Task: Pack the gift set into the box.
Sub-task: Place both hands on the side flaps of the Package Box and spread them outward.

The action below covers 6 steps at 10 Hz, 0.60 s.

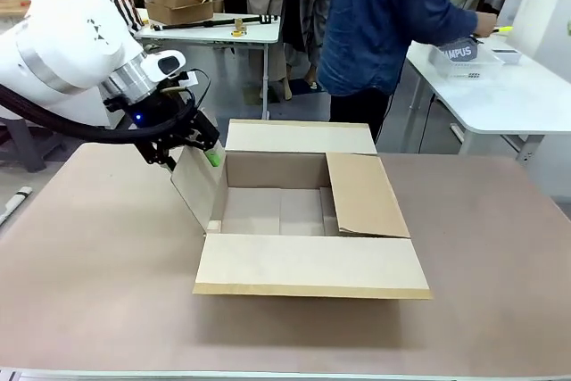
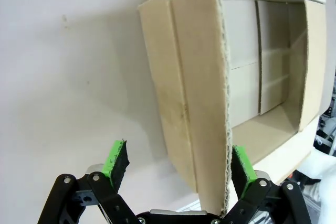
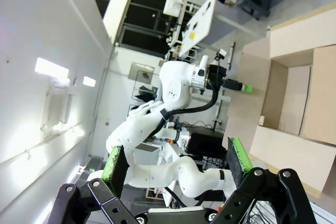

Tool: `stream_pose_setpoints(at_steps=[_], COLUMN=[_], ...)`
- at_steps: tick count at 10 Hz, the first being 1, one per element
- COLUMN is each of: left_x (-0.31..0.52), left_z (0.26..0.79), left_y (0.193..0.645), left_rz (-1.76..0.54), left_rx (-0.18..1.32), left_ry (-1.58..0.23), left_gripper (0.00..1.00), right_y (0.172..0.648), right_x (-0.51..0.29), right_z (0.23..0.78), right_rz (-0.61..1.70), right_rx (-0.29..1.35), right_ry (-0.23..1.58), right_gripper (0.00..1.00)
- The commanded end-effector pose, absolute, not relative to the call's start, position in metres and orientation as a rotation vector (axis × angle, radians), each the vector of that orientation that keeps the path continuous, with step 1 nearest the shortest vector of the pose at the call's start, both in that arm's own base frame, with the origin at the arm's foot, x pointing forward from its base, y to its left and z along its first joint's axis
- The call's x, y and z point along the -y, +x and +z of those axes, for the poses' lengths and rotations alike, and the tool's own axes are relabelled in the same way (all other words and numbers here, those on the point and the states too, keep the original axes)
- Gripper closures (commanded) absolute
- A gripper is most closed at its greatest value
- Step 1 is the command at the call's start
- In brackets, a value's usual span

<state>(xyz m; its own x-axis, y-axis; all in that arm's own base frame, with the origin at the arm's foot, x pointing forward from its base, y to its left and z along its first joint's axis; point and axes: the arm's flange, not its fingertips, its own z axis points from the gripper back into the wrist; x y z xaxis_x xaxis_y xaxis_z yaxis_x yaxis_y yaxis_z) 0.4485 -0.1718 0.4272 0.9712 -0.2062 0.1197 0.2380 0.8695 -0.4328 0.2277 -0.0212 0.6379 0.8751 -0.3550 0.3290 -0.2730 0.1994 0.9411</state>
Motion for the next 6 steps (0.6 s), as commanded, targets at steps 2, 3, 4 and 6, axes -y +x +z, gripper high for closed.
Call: stream_pose_setpoints(at_steps=[2, 3, 4, 6], left_x=[0.16, 0.151, 0.142, 0.135], left_z=[0.401, 0.4, 0.398, 0.396], left_y=[0.443, 0.44, 0.437, 0.437], left_rz=[-0.237, -0.219, -0.208, -0.176], left_rx=[0.015, 0.019, 0.033, 0.009], left_ry=[-0.423, -0.431, -0.459, -0.452], left_gripper=[0.0, 0.0, 0.0, 0.0], right_y=[0.231, 0.231, 0.231, 0.231], right_x=[0.019, 0.019, 0.019, 0.019], right_z=[0.64, 0.64, 0.64, 0.64], right_rz=[-0.039, -0.039, -0.039, -0.039], right_rx=[0.57, 0.57, 0.57, 0.57], right_ry=[1.41, 1.41, 1.41, 1.41], right_gripper=[0.0, 0.0, 0.0, 0.0])
